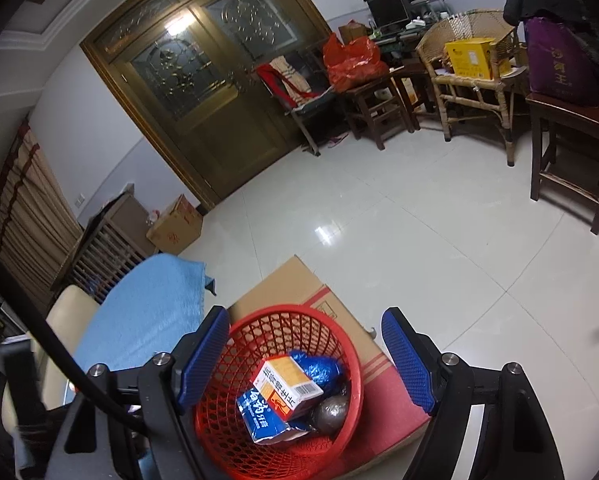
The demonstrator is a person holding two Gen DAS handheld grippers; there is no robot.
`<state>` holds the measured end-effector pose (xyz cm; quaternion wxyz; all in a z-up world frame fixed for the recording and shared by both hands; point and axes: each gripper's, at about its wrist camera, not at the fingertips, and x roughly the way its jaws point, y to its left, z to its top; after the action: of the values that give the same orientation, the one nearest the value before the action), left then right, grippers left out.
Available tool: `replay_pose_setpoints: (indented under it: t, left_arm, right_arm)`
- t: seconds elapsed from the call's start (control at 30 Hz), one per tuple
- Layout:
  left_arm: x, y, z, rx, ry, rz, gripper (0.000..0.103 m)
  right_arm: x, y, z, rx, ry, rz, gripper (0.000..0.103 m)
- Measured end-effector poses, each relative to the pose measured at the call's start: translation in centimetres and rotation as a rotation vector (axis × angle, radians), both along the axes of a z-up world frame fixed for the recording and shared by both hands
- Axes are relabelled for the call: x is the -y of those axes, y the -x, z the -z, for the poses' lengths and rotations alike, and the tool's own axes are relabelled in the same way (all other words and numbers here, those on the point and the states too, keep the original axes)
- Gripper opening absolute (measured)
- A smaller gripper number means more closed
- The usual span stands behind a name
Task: Collect trash
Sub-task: 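Open both tools over the red wastebasket to drop the medicine boxes, then return both tools from the wastebasket to the table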
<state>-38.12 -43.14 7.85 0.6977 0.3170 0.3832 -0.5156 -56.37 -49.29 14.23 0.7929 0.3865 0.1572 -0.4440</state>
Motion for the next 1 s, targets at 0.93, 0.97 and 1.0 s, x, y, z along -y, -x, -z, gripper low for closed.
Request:
replay_pose_setpoints:
  t: [0.93, 0.97, 1.0]
  left_arm:
    - [-6.8, -8.7, 0.3, -0.042, 0.001, -0.168, 0.078]
    - [-7.9, -9.6, 0.3, -0.043, 0.005, -0.192, 0.078]
    - [-8.9, -10.3, 0.3, -0.045, 0.010, -0.209, 0.078]
  right_arm:
    - [-4.9, -9.8, 0.1, -0.026, -0.009, -0.216, 0.081]
    - [-5.4, -10.9, 0.2, -0.030, -0.013, -0.240, 0.081]
    - [-5.9, -11.9, 0.2, -0.033, -0.014, -0.260, 0.081]
